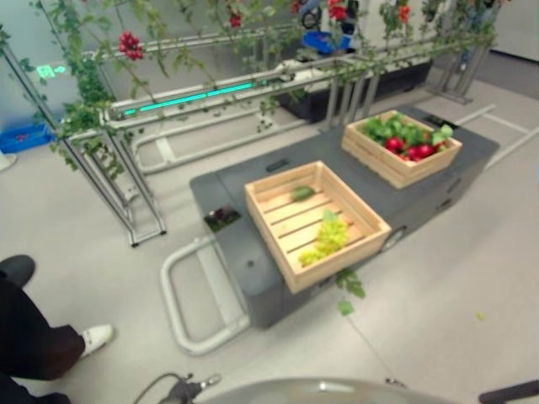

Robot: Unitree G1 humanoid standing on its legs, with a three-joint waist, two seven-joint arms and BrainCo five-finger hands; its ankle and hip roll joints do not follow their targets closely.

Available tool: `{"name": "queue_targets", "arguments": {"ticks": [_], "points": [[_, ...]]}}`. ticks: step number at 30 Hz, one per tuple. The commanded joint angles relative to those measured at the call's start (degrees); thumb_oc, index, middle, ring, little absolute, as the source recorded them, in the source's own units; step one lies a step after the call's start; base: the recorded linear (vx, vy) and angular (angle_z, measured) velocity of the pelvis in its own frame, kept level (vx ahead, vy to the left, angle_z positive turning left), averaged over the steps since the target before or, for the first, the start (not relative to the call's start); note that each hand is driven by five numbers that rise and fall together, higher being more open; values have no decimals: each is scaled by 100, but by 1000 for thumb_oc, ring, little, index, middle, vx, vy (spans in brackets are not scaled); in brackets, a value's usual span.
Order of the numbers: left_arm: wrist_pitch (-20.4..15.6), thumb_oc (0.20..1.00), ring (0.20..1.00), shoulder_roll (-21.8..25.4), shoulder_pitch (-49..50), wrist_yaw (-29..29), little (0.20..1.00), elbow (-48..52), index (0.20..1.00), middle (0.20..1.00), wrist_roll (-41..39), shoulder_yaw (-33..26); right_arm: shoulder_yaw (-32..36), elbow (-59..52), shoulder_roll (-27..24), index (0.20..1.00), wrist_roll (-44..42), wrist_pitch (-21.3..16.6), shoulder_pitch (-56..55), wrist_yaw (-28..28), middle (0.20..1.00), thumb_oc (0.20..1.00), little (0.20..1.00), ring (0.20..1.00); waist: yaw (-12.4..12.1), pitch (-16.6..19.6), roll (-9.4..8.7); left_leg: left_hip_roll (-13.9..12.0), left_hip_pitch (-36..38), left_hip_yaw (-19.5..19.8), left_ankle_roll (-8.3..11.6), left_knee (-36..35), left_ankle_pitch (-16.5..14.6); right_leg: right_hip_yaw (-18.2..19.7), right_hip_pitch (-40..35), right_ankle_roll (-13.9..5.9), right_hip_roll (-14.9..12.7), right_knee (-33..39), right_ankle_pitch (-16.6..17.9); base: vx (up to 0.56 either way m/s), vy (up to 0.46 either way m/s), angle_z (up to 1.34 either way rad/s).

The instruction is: Pick up the fruits from the basket on one side to the basket on the other side

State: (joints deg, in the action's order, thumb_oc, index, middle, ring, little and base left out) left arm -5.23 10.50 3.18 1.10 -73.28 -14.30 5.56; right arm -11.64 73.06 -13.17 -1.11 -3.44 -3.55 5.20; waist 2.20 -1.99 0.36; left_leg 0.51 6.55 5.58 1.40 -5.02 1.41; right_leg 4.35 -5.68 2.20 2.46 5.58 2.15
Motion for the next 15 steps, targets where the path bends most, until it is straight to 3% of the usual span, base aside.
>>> {"name": "queue_targets", "arguments": {"ticks": [1,15], "points": [[13,1000,1000,-375,-221,-69,1000,-373,1000,1000,117,47,38,193,-100,1000,69,-5,180,-9,1000,1000,1000,1000,-4,127,-148,286,-34,96,-26,576,-914,20,-85,-535,-164,-168,-849,0,0,0],[20,1000,1000,-364,-246,-85,1000,-401,1000,1000,94,59,34,188,-77,1000,-14,-16,186,-15,1000,1000,1000,1000,-25,48,-155,264,-88,130,-1,551,-888,2,-4,-534,-161,-198,-843,0,0,0]]}}
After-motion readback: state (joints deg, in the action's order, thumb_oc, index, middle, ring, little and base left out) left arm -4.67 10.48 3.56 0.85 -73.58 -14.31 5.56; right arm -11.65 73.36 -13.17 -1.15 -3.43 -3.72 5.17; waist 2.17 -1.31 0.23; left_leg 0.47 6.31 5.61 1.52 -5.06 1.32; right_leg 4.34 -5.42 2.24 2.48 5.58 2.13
